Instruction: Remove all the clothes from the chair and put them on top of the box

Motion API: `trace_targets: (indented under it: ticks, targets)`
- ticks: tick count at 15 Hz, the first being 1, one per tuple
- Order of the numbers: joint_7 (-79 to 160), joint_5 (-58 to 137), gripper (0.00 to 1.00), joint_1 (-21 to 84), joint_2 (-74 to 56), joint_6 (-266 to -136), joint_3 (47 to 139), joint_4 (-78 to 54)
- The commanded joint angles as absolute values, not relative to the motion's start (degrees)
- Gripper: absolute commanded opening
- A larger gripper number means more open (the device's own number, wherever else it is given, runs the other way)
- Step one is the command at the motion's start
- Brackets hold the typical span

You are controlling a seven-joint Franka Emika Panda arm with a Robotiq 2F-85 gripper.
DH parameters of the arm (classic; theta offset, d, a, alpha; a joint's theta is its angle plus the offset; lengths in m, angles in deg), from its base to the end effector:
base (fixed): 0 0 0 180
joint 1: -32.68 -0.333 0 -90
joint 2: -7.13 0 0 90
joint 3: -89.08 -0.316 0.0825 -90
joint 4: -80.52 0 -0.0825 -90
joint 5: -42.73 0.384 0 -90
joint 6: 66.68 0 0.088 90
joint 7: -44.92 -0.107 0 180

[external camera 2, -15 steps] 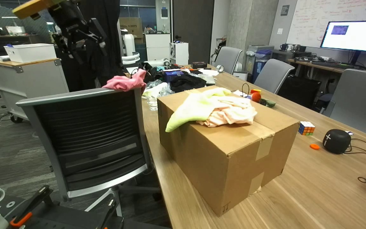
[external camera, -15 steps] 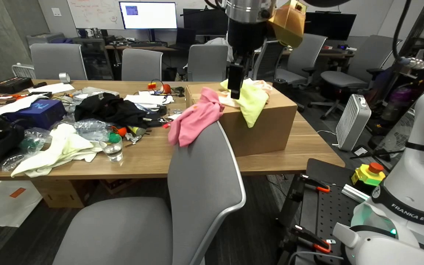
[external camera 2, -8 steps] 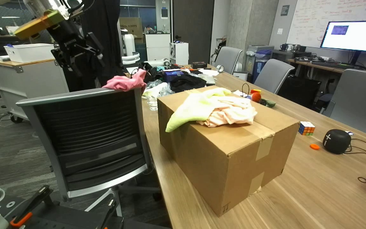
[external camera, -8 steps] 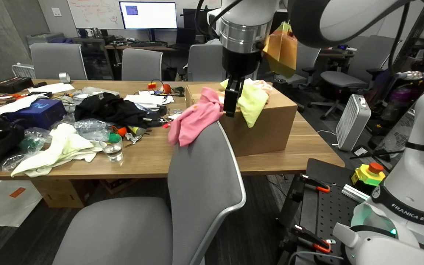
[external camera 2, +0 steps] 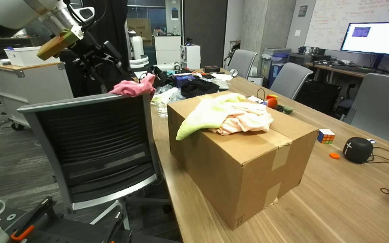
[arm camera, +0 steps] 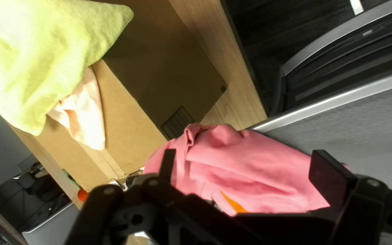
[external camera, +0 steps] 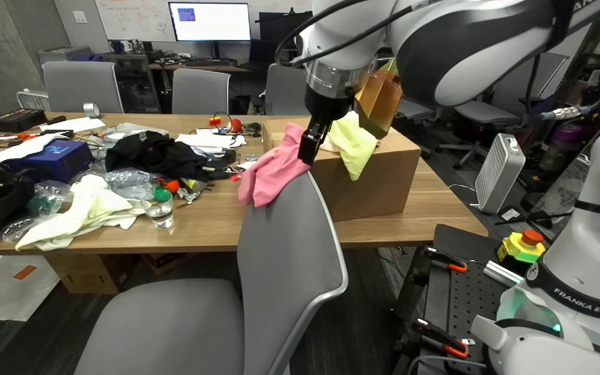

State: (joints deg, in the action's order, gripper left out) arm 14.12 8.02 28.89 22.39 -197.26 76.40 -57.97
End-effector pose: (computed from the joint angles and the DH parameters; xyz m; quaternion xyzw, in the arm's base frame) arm 0.4509 0.1209 0.4246 0.9609 0.0585 0.1541 0.2225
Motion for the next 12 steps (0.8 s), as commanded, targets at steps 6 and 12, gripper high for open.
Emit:
trace_targets:
  ticks: [6, 12]
  targets:
    - [0.2, -0.3, 1.0, 30.5, 19.2, -200.7, 76.5, -58.2]
    - [-3.7, -0.5, 1.0, 30.0, 18.4, -201.6, 76.6, -57.7]
